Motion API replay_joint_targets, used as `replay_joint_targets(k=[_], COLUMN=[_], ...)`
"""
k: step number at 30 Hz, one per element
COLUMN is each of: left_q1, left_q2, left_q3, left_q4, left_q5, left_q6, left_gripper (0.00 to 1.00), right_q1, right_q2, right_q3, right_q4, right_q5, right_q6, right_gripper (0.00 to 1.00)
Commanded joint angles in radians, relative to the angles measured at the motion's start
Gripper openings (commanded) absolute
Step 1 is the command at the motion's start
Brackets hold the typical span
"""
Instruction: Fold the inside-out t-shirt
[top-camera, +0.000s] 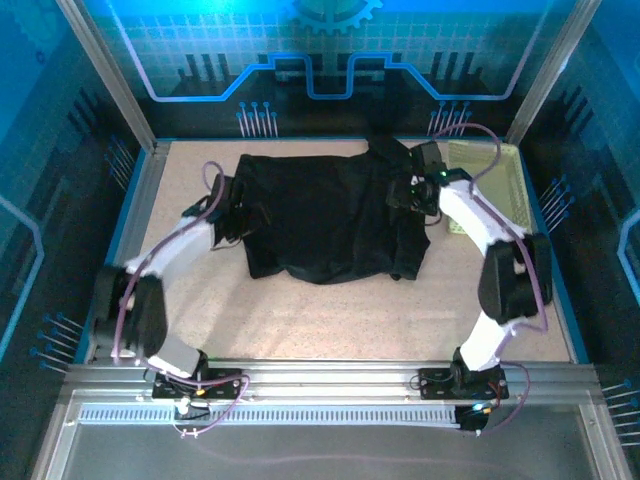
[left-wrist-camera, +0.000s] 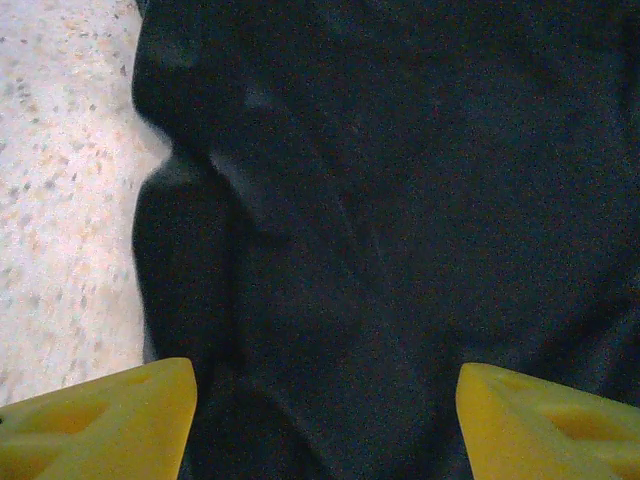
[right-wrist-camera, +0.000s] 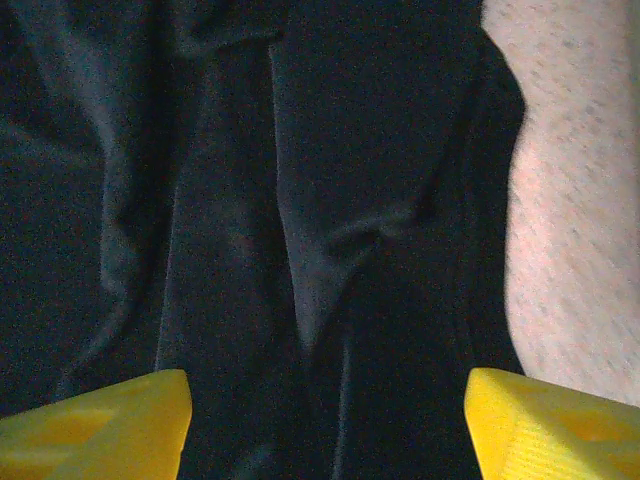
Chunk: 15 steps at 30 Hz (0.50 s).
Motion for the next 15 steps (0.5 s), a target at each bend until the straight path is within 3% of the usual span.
replay_joint_targets(k=[1, 7, 15], left_q1=[-0.036, -0.067, -0.07], left_q2=[-0.088, -0.072, 0.004], left_q3=[-0.14, -0.239, -0.266], left_q4=[-0.101, -0.076, 0.03], left_q5=[-0.084, -0.041, 0.01], left_q6=[-0.04, -0.085, -0.105], left_gripper=[0.69, 0.62, 0.56], right_q1=[0.031, 0.033, 0.035], right_q2=[-0.14, -0.246, -0.25], right_q3=[-0.163, -0.396, -0.505], right_q4=[0.0, 0.067, 0.12], right_q5=[0.013, -0.047, -0.057], right_q6=[-0.007, 0.018, 0.034], right_gripper=[0.74, 0.74, 0.74])
